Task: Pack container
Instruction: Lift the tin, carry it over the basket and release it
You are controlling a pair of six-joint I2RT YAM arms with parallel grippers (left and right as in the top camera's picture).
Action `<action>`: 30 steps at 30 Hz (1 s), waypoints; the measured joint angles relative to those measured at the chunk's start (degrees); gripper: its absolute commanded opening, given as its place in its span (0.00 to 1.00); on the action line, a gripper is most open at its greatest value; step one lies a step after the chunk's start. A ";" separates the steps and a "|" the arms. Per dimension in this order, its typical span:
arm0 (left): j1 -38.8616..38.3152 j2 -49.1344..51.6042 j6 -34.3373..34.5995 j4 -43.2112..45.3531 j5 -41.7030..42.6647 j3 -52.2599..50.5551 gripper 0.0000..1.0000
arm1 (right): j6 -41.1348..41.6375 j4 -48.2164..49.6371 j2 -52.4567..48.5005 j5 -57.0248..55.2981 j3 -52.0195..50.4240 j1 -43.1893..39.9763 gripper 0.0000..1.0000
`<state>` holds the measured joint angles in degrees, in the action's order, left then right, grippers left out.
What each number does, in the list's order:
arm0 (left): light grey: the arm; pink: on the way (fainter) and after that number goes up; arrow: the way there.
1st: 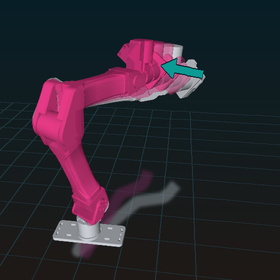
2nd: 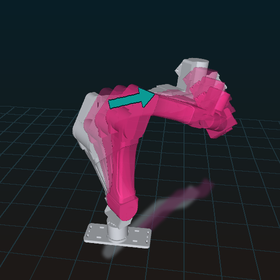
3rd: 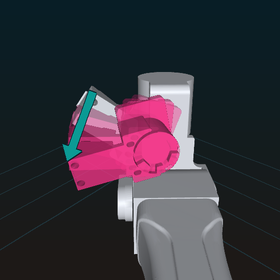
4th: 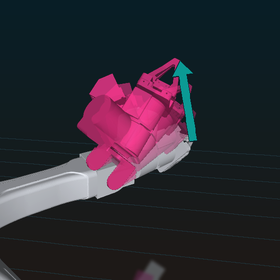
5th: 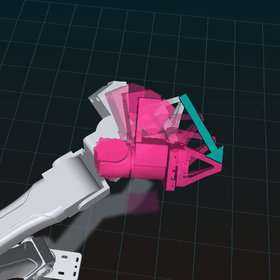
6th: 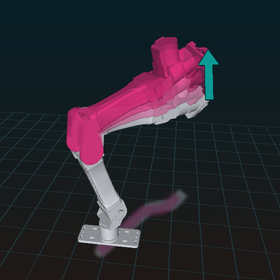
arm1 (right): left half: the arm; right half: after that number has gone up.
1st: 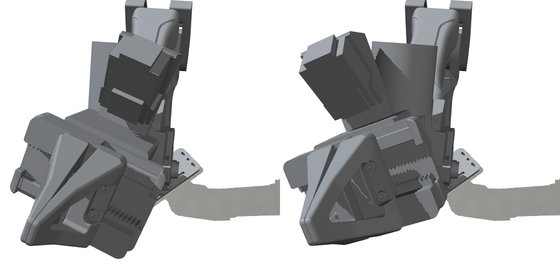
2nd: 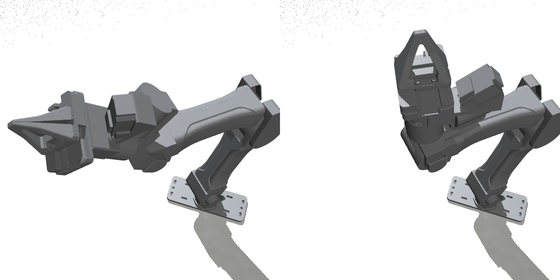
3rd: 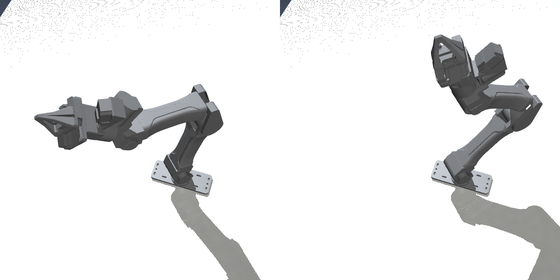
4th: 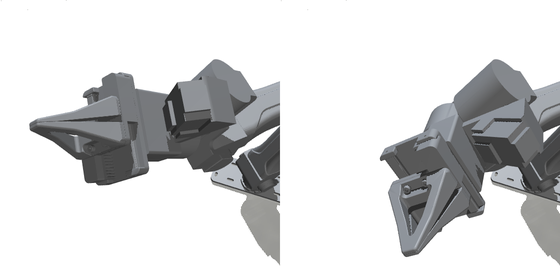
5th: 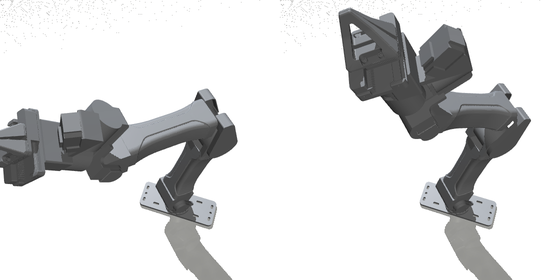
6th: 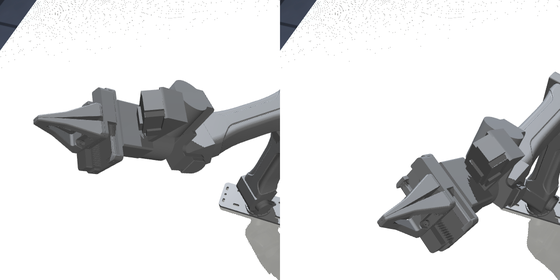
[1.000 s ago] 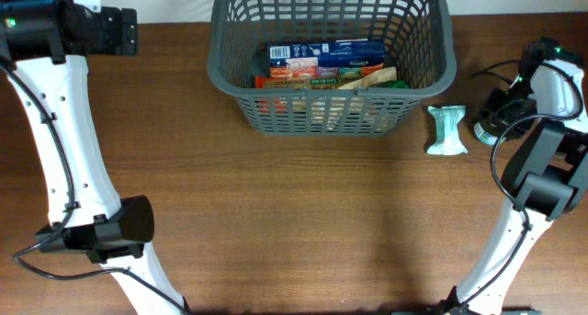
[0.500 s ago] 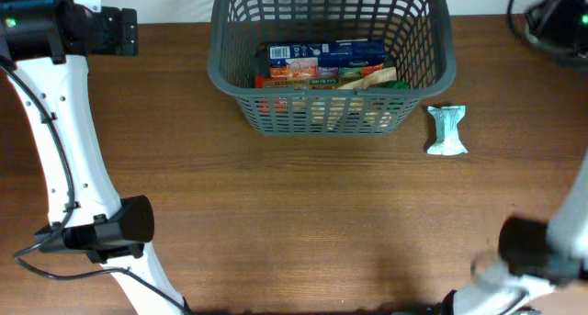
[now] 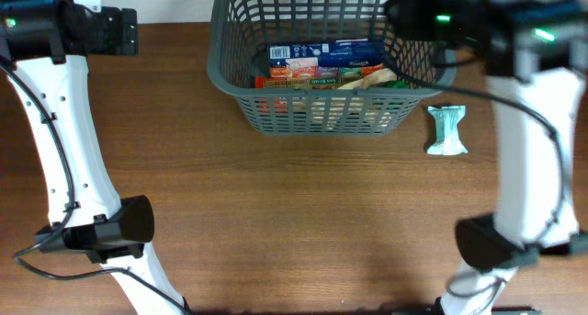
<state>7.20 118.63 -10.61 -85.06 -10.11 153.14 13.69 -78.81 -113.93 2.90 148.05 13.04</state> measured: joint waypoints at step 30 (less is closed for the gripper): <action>0.00 0.00 0.00 0.00 -0.02 0.00 0.99 | -0.20 -3.48 -22.60 2.16 1.86 1.66 0.86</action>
<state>7.20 118.63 -10.61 -85.06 -10.13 153.14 13.50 -82.28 -136.53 5.06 149.91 14.70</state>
